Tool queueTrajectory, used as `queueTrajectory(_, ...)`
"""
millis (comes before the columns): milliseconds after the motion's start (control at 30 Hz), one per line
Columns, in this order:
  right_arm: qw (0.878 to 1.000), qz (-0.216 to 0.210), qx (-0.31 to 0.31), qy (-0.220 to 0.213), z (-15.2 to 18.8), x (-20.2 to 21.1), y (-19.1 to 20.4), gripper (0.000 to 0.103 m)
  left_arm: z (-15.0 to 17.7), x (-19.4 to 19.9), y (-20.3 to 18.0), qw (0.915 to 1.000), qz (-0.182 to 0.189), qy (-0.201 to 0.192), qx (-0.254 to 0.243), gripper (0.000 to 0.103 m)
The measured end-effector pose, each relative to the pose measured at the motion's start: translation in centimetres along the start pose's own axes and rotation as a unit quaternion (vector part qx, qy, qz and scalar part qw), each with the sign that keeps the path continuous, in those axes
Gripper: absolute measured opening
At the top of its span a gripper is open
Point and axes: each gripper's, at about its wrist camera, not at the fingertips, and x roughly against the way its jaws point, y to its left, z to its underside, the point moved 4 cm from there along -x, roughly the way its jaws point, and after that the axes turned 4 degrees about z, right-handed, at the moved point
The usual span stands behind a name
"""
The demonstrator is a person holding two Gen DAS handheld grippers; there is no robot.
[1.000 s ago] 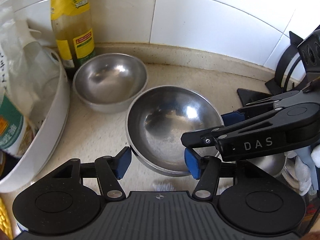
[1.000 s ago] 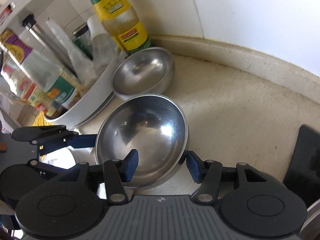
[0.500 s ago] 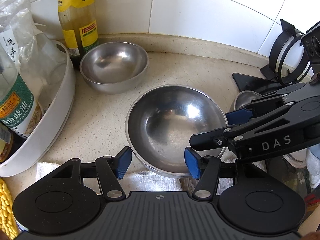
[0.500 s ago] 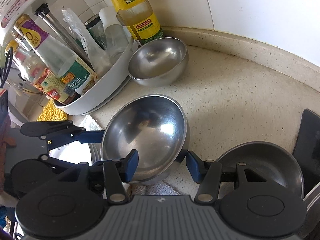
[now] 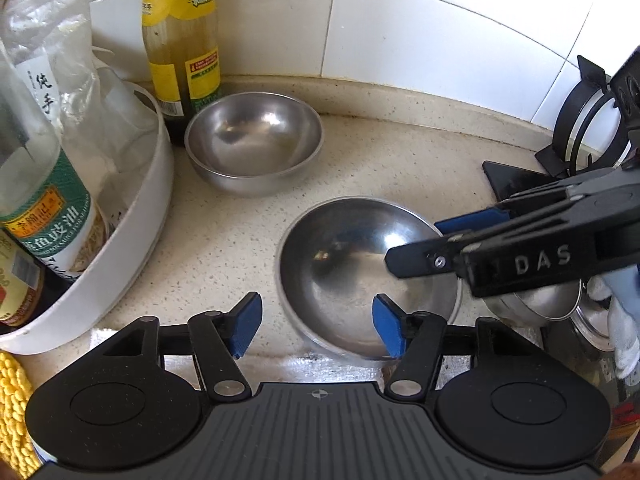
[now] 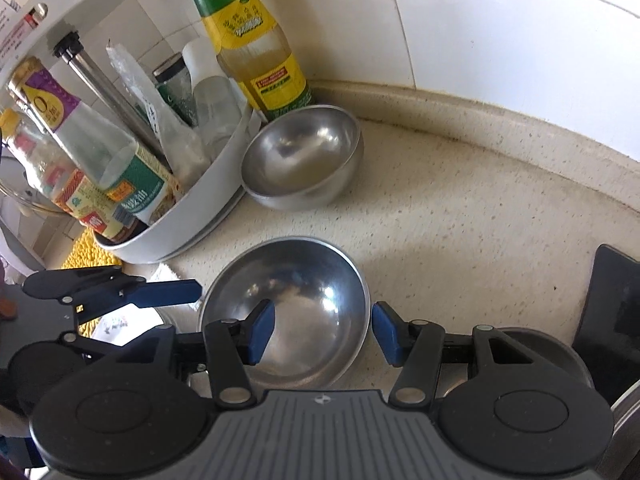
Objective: Organize plates and bowls
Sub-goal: 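Lift the steel bowl and carry it toward the bowl beside the green-label bottle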
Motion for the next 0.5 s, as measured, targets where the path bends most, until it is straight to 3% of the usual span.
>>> queueTrajectory(300,1.0,0.008,-0.004,-0.016,0.4,1.6,-0.3,0.058,-0.9,2.1,1.0,0.9992,-0.017,-0.036,0.01,0.077)
queueTrajectory(500,0.999,0.02,0.015,-0.023,0.1,1.7,0.6,0.059,-0.3,2.2,1.1,0.9994,-0.024,-0.023,0.007,0.078)
